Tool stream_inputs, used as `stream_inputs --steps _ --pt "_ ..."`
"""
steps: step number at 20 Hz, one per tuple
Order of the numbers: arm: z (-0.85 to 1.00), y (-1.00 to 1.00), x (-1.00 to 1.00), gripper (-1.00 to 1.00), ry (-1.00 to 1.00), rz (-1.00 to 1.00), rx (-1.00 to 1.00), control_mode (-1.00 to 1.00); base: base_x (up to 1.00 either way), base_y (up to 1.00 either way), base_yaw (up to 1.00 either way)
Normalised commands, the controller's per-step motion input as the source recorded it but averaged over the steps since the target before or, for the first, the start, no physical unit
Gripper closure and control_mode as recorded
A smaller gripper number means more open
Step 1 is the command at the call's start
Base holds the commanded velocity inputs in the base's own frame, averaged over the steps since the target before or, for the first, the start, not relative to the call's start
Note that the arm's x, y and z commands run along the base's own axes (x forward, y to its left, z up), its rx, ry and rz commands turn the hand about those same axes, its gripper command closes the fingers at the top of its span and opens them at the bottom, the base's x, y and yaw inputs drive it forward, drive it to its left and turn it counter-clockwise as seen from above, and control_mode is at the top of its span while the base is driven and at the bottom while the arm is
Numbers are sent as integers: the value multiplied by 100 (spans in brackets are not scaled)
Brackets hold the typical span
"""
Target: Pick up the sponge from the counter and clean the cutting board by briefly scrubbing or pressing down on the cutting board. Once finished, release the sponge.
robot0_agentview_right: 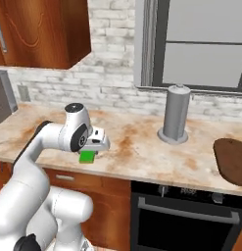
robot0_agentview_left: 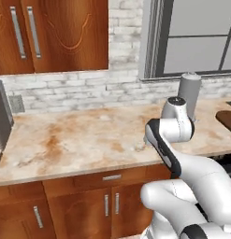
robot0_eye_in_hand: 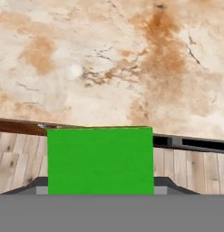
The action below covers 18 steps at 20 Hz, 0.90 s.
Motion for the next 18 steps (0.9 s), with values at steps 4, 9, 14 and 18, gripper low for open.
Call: stream_inputs --steps 4,9,14,18 --pt "0 0 0 100 0 0 0 100 20 -100 0" --pt "0 0 0 100 0 0 0 100 48 -98 -10" --pt "0 0 0 100 0 0 0 100 67 -93 -15" --pt "0 0 0 100 0 0 0 100 44 -91 -17"
